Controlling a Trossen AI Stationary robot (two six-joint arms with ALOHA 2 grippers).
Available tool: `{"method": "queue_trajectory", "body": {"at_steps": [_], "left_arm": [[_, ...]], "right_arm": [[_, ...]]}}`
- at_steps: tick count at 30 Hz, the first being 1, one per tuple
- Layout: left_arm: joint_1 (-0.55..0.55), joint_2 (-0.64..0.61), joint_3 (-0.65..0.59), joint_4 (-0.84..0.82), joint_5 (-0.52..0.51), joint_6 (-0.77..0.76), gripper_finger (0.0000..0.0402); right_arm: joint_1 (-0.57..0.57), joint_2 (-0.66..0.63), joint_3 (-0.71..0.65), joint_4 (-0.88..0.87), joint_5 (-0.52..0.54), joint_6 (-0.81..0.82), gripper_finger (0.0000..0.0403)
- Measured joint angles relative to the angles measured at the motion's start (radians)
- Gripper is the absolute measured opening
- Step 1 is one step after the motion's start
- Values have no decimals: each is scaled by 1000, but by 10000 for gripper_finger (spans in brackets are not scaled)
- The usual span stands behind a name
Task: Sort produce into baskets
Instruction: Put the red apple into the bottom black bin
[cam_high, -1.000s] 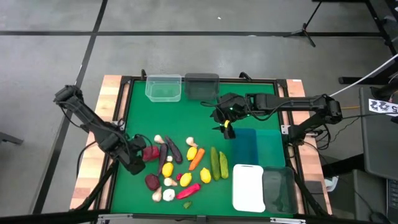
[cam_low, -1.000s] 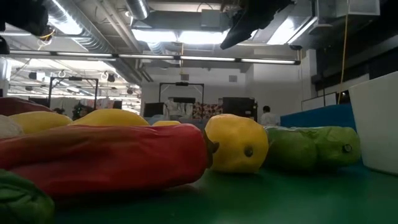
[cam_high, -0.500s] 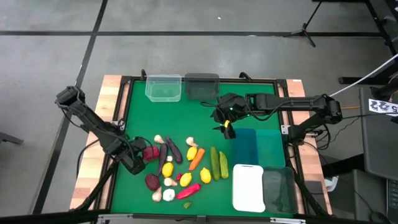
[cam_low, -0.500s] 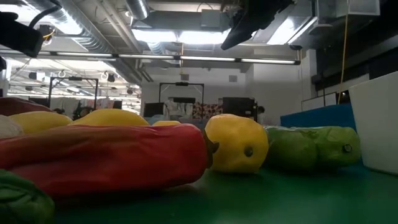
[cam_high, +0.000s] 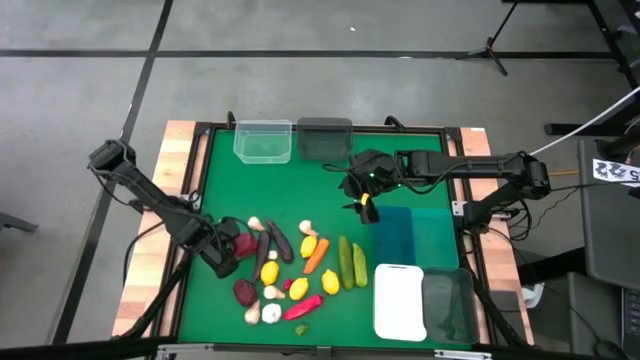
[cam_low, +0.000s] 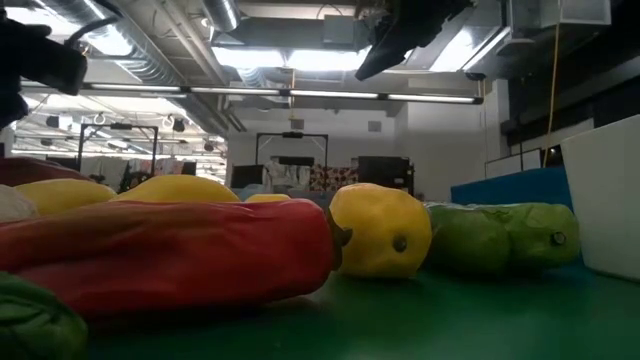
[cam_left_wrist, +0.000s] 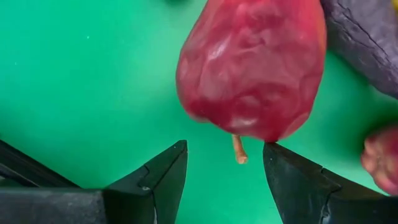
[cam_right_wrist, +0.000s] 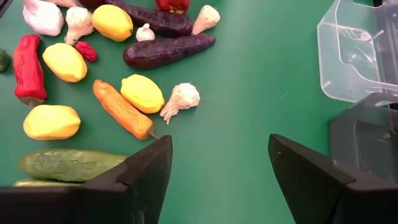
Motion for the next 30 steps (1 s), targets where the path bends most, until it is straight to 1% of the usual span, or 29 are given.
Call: {"method": "queue_trajectory", "body": {"at_steps": [9, 11, 13, 15, 18, 22, 23, 27, 30], "left_arm": [[39, 0, -52, 14, 0, 29, 205], [45, 0, -62, 21, 2, 46, 198], [53, 0, -64, 25, 1, 50, 181], [60, 0, -64, 26, 0, 59, 155], [66, 0, -64, 26, 0, 82, 106], [67, 0, -64, 27, 0, 100, 25], [67, 0, -64, 27, -1, 93, 14], [66, -1, -63, 25, -36, 27, 7], [66, -9, -37, 10, -69, -8, 6]], "right_arm": [[0, 0, 0, -14, 0, 6, 266], [0, 0, 0, -13, 0, 8, 266], [0, 0, 0, -10, 0, 8, 266], [0, 0, 0, -8, 0, 8, 266], [0, 0, 0, -4, -1, 8, 266], [0, 0, 0, -4, -1, 8, 266], [0, 0, 0, -4, -1, 8, 266], [0, 0, 0, -3, -1, 8, 266], [0, 0, -1, 23, -1, 8, 266]]}}
